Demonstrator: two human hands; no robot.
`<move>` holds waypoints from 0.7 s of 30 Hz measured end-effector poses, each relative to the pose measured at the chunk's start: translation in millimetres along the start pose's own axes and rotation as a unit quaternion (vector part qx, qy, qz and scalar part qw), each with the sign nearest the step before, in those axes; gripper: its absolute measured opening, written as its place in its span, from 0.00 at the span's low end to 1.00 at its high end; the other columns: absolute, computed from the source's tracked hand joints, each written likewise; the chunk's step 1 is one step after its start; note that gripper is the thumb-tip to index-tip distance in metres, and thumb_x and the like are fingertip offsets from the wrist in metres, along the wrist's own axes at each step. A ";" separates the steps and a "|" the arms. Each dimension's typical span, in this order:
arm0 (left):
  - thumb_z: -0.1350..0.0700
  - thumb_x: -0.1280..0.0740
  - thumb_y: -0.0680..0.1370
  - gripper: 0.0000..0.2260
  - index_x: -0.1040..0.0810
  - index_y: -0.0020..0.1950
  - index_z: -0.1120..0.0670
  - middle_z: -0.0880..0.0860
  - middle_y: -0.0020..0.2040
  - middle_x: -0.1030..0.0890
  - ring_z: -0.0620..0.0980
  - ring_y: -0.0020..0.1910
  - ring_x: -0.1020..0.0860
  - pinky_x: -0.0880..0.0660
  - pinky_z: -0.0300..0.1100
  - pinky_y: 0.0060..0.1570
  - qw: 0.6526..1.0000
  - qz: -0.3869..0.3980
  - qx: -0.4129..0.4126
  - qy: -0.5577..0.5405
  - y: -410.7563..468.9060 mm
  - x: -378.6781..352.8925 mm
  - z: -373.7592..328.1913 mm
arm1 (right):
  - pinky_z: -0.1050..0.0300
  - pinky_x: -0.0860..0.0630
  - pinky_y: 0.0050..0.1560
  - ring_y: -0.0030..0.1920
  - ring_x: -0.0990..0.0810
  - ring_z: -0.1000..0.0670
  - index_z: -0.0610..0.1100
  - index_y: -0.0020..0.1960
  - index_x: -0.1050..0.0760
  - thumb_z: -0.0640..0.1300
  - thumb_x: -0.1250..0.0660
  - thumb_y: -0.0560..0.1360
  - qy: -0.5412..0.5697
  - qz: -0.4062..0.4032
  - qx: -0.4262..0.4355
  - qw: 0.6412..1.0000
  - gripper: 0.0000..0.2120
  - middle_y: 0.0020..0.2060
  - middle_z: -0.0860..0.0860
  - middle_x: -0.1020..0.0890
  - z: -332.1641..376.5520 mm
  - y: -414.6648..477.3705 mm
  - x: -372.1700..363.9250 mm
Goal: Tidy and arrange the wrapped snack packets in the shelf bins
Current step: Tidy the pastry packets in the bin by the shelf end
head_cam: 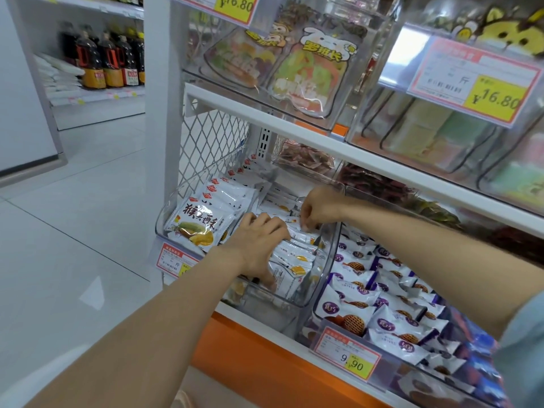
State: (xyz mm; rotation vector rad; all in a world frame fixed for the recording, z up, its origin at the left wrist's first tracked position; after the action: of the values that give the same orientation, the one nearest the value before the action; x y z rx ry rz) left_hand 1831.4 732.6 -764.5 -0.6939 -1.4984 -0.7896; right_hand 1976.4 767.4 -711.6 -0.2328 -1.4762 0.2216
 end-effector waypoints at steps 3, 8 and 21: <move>0.35 0.27 0.64 0.42 0.41 0.71 0.48 0.48 0.70 0.41 0.50 0.68 0.43 0.47 0.48 0.67 1.000 0.000 0.003 -0.011 0.3 -0.7 0.3 | 0.55 0.23 0.49 0.45 0.21 0.53 0.46 0.43 0.18 0.41 0.27 0.70 -0.021 -0.026 -0.003 0.999 0.02 0.41 0.53 0.18 -0.7 1.9 -1.3; 0.40 0.25 0.63 0.46 0.46 0.73 0.48 0.49 0.71 0.43 0.51 0.69 0.44 0.48 0.49 0.67 0.998 0.016 0.010 -0.052 -0.5 -3.6 0.2 | 0.59 0.28 0.44 0.42 0.24 0.55 0.48 0.43 0.20 0.48 0.23 0.66 -0.032 -0.054 0.001 0.998 0.09 0.39 0.55 0.21 -1.9 4.9 0.7; 0.41 0.24 0.64 0.50 0.52 0.76 0.48 0.48 0.73 0.47 0.52 0.72 0.48 0.52 0.50 0.70 0.995 0.054 0.029 -0.082 -0.5 -7.0 3.4 | 0.59 0.25 0.44 0.39 0.21 0.57 0.47 0.41 0.17 0.45 0.26 0.70 0.026 -0.028 0.038 0.999 0.02 0.35 0.57 0.18 -1.9 5.4 -2.1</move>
State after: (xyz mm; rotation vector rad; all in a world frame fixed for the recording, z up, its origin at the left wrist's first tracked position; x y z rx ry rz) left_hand 1829.5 735.2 -771.6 -0.8043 -1.6100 -0.6170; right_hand 1978.1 772.0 -715.3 -0.1343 -1.4190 0.2234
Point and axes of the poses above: each hand's wrist, its own y-axis towards the middle knuckle, its own x-axis out of the back of the hand, z = x × y, the point moved 4 cm from there along y, towards the middle knuckle
